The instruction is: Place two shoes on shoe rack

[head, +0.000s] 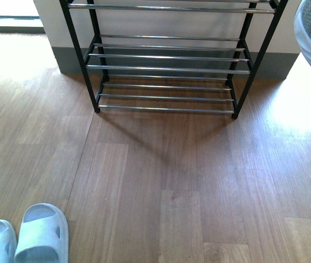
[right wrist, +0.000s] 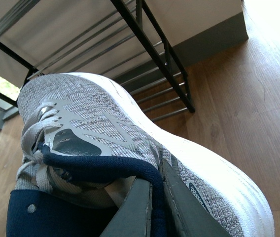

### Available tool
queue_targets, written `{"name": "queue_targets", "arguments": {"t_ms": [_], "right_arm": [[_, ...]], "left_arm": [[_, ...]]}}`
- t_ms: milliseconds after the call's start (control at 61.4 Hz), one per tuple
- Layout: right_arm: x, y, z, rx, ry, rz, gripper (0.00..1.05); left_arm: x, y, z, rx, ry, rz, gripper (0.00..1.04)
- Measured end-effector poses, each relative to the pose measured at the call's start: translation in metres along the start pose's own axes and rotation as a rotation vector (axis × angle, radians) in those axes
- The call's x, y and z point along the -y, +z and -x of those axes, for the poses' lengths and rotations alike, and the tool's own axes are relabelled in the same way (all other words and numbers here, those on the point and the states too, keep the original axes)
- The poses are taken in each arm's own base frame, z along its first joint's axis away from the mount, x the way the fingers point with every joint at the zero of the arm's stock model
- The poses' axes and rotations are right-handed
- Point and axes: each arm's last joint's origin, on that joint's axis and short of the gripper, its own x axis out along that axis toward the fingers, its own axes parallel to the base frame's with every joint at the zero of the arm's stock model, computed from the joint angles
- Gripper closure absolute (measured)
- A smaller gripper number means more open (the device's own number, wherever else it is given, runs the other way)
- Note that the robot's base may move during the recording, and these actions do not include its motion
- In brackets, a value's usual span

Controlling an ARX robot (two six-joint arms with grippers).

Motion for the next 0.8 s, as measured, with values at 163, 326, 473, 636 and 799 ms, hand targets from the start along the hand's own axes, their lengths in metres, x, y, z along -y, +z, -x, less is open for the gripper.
{"name": "queue_targets", "arguments": {"t_ms": [163, 326, 473, 636, 799], "right_arm": [[0.0004, 0.0000, 0.0000, 0.002, -0.009, -0.001, 1.03], [0.0004, 0.0001, 0.0000, 0.003, -0.010, 0.000, 1.03], [0.0013, 0.0002, 0.0002, 0.007, -0.023, -0.002, 1.03], [0.0013, 0.0002, 0.0002, 0.005, -0.021, -0.003, 1.03], [0.0015, 0.0002, 0.0002, 0.006, -0.024, -0.003, 1.03]], "left_arm": [[0.0001, -0.0001, 0.0000, -0.001, -0.001, -0.001, 1.03], [0.0001, -0.0001, 0.0000, -0.002, -0.004, -0.001, 1.03], [0.0005, -0.0002, 0.0001, -0.006, -0.013, -0.001, 1.03], [0.0003, -0.0002, 0.0000, -0.004, -0.008, -0.001, 1.03], [0.0006, -0.0003, 0.0001, -0.006, -0.014, -0.002, 1.03]]}}
